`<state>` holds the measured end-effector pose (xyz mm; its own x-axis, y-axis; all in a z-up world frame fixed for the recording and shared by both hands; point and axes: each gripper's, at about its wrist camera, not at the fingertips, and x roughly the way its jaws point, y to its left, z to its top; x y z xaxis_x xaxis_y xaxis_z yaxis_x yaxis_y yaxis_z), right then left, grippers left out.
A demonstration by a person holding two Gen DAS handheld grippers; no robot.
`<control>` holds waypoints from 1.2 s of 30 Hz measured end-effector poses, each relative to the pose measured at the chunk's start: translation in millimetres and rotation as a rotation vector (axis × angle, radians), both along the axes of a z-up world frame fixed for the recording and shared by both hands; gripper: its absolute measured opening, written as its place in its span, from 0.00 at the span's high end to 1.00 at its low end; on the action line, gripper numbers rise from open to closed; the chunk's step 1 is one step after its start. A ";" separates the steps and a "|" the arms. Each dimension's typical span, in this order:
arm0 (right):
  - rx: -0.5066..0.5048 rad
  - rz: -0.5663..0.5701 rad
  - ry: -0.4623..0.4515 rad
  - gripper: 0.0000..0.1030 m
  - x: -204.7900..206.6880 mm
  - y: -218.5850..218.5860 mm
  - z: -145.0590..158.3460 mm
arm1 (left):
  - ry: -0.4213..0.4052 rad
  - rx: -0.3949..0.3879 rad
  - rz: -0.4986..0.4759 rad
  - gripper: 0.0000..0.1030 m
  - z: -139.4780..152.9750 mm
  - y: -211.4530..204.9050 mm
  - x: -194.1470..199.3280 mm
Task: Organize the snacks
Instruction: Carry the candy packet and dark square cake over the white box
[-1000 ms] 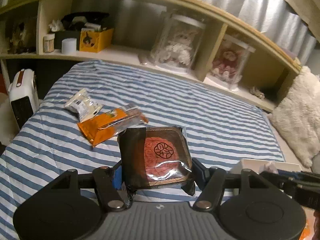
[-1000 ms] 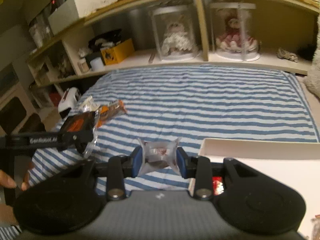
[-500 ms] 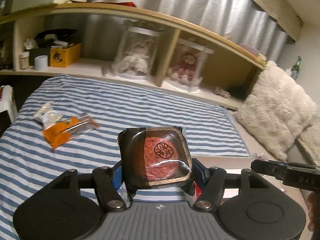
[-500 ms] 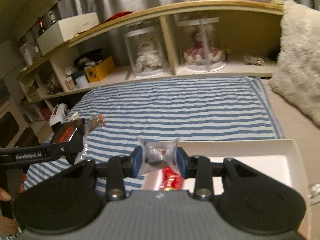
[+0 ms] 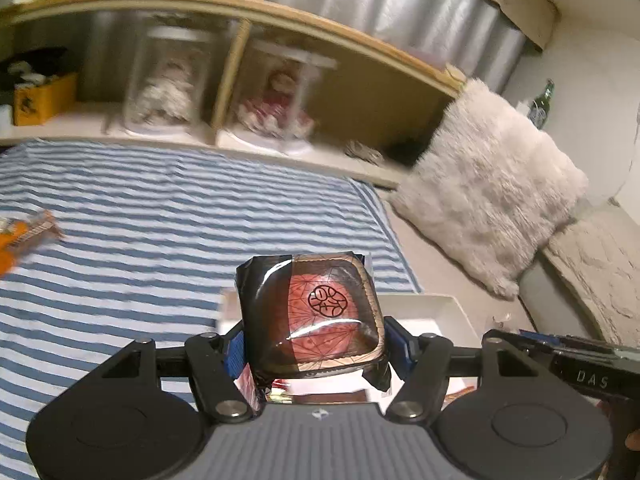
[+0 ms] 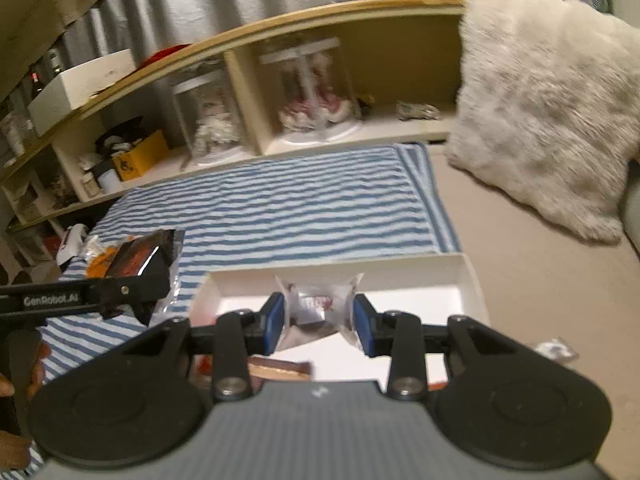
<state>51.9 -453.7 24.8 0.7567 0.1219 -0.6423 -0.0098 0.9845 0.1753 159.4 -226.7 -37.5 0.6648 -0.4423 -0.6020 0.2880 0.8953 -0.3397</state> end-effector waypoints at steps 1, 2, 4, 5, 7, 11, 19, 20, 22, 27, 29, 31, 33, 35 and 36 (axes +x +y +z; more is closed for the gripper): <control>0.001 -0.006 0.005 0.58 -2.3 -6.9 -2.8 | 0.010 -0.003 -0.009 0.35 -3.3 -9.1 2.1; 0.003 -0.013 0.010 0.58 -4.6 -15.1 -5.9 | 0.021 -0.007 -0.017 0.35 -6.4 -16.4 4.1; 0.007 -0.024 0.023 0.58 -4.1 -29.1 -13.2 | 0.046 -0.022 -0.031 0.35 -13.8 -32.3 8.6; 0.010 -0.030 0.030 0.58 -4.1 -36.4 -17.5 | 0.061 -0.034 -0.036 0.35 -18.1 -39.8 10.8; 0.021 -0.036 0.041 0.58 -3.0 -47.0 -24.5 | 0.095 -0.059 -0.049 0.35 -27.5 -55.2 14.7; 0.044 -0.061 0.060 0.58 2.9 -66.4 -37.5 | 0.167 -0.108 -0.079 0.35 -47.9 -84.6 20.5; 0.093 -0.103 0.082 0.58 23.5 -88.0 -52.5 | 0.260 -0.113 -0.125 0.35 -89.6 -127.6 22.2; 0.095 -0.103 0.086 0.58 27.0 -87.7 -54.0 | 0.265 -0.106 -0.125 0.35 -93.4 -129.8 22.2; 0.097 -0.099 0.093 0.58 34.1 -85.4 -57.1 | 0.269 -0.093 -0.119 0.35 -100.5 -132.7 22.2; 0.097 -0.092 0.123 0.58 54.9 -80.6 -67.4 | 0.239 -0.036 -0.108 0.35 -106.0 -138.1 16.5; 0.088 -0.090 0.145 0.56 60.2 -80.1 -71.8 | 0.219 0.014 -0.083 0.35 -104.4 -138.9 13.4; 0.069 -0.072 0.177 0.48 64.0 -76.9 -74.7 | 0.214 0.023 -0.059 0.33 -104.7 -136.2 12.2; 0.037 -0.058 0.193 0.31 63.7 -73.3 -76.1 | 0.227 0.006 -0.057 0.30 -104.3 -132.5 13.7; 0.018 -0.054 0.183 0.28 58.0 -71.3 -74.7 | 0.253 -0.009 -0.063 0.28 -103.6 -130.3 15.2; 0.017 -0.056 0.186 0.28 55.0 -72.5 -73.9 | 0.263 -0.011 -0.070 0.28 -103.1 -129.7 15.2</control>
<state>106.9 -526.2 -49.1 0.6307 0.0955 -0.7701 0.0789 0.9794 0.1861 174.6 -356.4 -140.6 0.4534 -0.4893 -0.7449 0.2499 0.8721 -0.4208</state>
